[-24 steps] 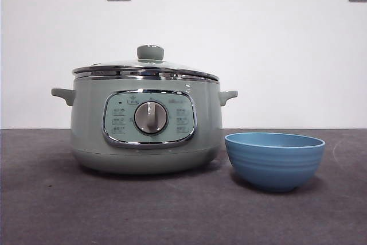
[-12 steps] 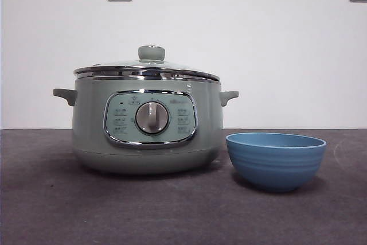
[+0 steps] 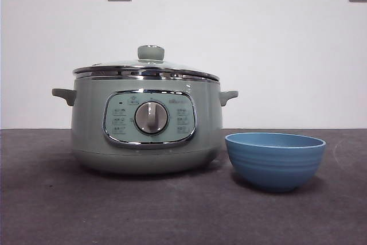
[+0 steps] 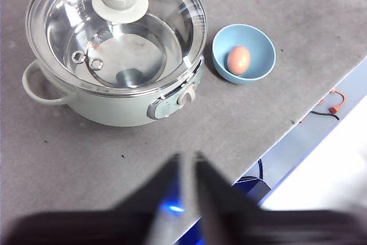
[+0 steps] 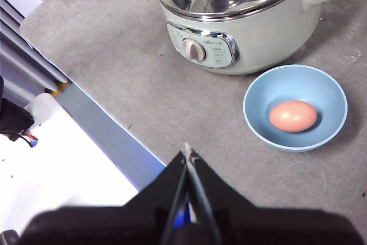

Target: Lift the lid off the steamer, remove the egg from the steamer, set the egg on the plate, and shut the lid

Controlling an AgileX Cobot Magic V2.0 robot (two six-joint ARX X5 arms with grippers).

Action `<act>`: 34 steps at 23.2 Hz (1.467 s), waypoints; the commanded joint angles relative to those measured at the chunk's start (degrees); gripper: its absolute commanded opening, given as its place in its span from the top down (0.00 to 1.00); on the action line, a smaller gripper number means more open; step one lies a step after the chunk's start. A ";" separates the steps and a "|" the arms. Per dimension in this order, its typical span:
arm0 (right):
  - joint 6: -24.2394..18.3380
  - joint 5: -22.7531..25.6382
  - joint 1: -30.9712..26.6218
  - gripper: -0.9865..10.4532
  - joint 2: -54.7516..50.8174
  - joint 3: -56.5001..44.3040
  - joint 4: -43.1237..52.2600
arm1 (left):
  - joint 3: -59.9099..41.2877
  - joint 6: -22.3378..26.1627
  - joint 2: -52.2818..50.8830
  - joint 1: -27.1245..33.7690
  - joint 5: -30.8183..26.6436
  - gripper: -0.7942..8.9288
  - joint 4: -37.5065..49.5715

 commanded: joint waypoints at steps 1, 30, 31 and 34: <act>0.35 0.04 0.13 0.91 -0.04 -0.46 0.20 | -0.37 -0.24 -0.07 -0.04 0.07 0.92 0.04; 0.35 0.20 0.13 0.91 -0.04 -0.46 0.15 | -7.28 12.70 -5.95 9.40 3.56 0.92 34.56; 0.35 0.20 0.13 0.91 -0.04 -0.46 0.15 | -10.71 12.70 -8.09 11.37 5.55 0.92 40.24; 0.35 0.17 0.13 0.91 -0.04 -0.46 0.15 | -21.46 12.70 -14.29 15.54 7.54 0.92 52.43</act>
